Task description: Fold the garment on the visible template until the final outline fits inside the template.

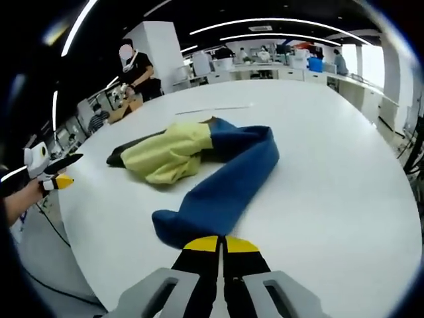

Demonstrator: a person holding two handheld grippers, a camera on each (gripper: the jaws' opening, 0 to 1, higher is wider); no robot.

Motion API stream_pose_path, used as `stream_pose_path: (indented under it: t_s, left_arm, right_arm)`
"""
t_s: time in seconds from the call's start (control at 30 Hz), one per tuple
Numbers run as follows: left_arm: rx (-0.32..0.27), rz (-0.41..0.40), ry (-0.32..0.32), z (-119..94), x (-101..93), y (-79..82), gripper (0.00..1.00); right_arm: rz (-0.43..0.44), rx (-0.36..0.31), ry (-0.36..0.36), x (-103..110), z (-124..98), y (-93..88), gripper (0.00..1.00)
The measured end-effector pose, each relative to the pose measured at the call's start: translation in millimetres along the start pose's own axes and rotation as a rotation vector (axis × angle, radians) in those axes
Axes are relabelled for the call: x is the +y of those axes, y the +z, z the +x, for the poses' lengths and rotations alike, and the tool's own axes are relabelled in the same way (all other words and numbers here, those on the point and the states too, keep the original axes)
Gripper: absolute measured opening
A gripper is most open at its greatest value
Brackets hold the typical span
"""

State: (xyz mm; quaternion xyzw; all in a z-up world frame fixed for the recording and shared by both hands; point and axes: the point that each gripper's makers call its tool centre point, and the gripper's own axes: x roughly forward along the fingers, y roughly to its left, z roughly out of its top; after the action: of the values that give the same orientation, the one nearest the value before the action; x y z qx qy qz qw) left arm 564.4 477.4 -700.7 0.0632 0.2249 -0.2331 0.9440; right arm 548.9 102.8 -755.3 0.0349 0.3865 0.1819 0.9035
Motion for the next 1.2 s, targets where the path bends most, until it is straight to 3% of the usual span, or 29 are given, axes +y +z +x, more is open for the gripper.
stream_pose_path:
  t_s: [0.53,0.9,1.2]
  left_arm:
    - [0.000,-0.004,-0.012,-2.4,-3.5,-1.5,0.99]
    - [0.007,-0.002,-0.026,-4.2,-9.6,-2.2,0.99]
    - [0.007,-0.008,-0.032,-4.5,-11.2,-2.4,0.99]
  right_arm:
    - [-0.006,-0.001,-0.166,-57.2,-34.0,8.0,0.00]
    - [-0.045,0.017,-0.285,-101.2,-33.1,18.1,0.00]
    - [-0.075,0.019,-0.338,-123.4,-24.0,29.6,0.00]
